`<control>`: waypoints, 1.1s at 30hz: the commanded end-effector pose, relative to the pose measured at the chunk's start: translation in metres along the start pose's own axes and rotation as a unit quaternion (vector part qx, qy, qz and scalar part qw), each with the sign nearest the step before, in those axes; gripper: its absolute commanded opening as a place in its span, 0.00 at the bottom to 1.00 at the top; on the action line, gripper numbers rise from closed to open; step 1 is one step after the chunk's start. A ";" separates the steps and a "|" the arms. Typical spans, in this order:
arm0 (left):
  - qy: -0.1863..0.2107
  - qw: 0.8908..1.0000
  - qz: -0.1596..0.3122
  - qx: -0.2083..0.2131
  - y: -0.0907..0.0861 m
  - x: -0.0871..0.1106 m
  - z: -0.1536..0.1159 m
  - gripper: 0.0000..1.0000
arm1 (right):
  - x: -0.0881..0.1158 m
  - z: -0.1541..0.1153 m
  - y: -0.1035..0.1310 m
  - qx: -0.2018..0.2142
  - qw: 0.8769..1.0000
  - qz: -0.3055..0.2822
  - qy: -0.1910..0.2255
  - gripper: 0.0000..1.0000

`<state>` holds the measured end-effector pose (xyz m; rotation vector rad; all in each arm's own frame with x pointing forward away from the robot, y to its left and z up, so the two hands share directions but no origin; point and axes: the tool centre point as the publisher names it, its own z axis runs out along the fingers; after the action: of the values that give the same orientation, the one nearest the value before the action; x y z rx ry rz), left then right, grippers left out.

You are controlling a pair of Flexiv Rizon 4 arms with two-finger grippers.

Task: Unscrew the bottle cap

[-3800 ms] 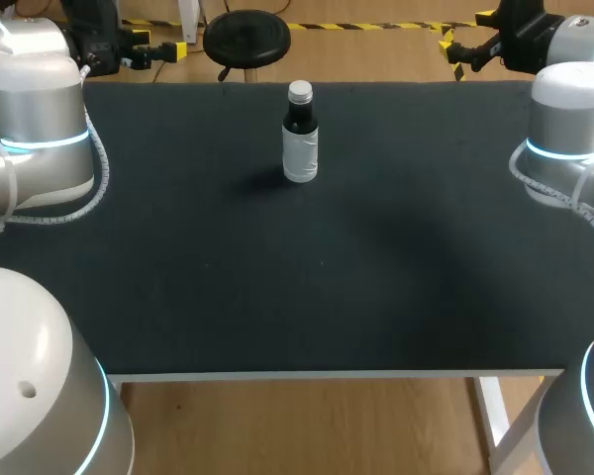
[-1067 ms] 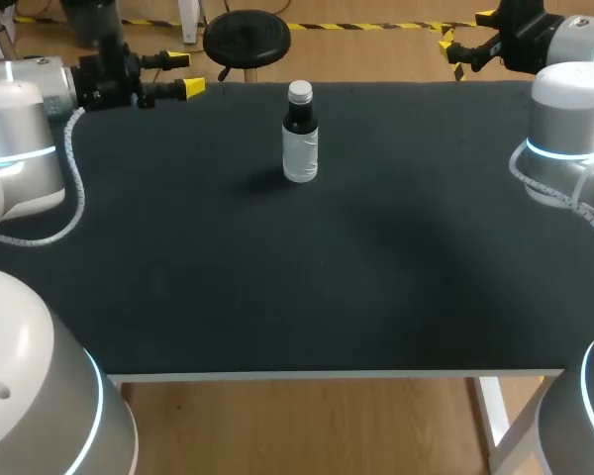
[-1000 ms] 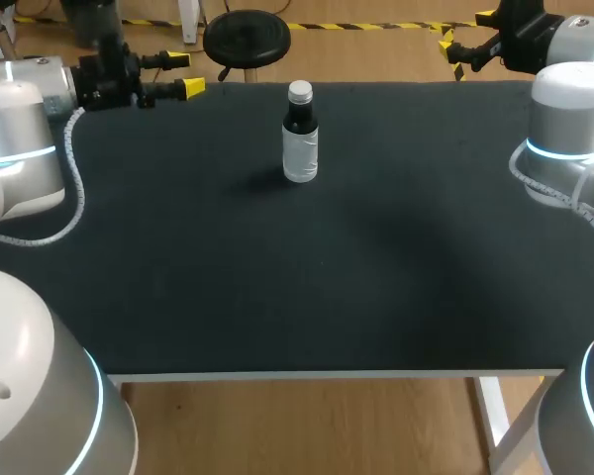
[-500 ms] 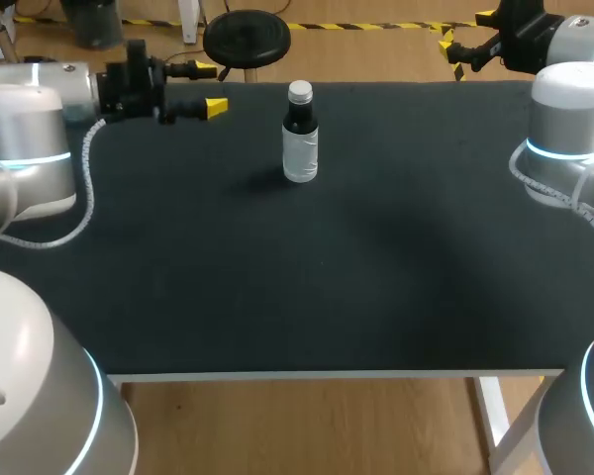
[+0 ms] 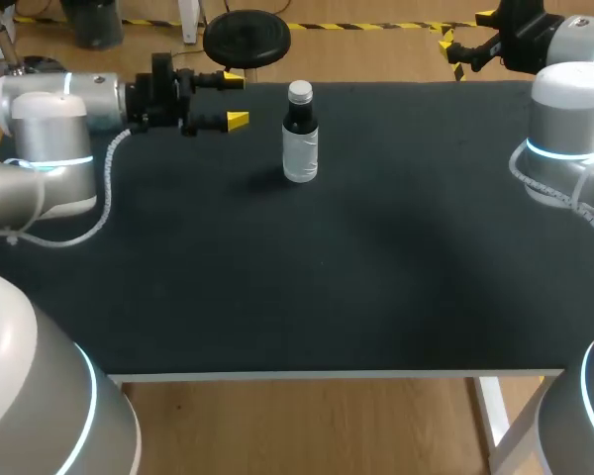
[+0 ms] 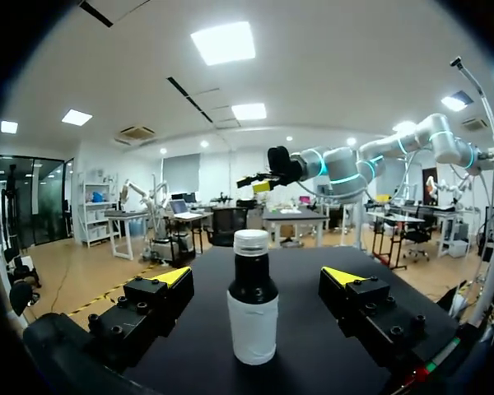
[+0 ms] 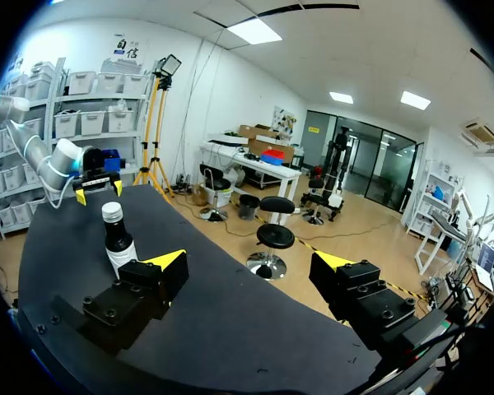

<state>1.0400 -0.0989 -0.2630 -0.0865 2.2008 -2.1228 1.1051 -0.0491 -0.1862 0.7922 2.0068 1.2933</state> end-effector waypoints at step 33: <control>0.091 0.996 -0.015 0.012 0.021 -0.010 0.072 1.00 | 0.000 -0.001 0.000 0.001 1.000 0.000 0.000 1.00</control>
<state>1.0505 -0.1642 -0.2839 0.0462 2.2691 -2.2401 1.1051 -0.0492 -0.1862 0.7922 2.0068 1.2933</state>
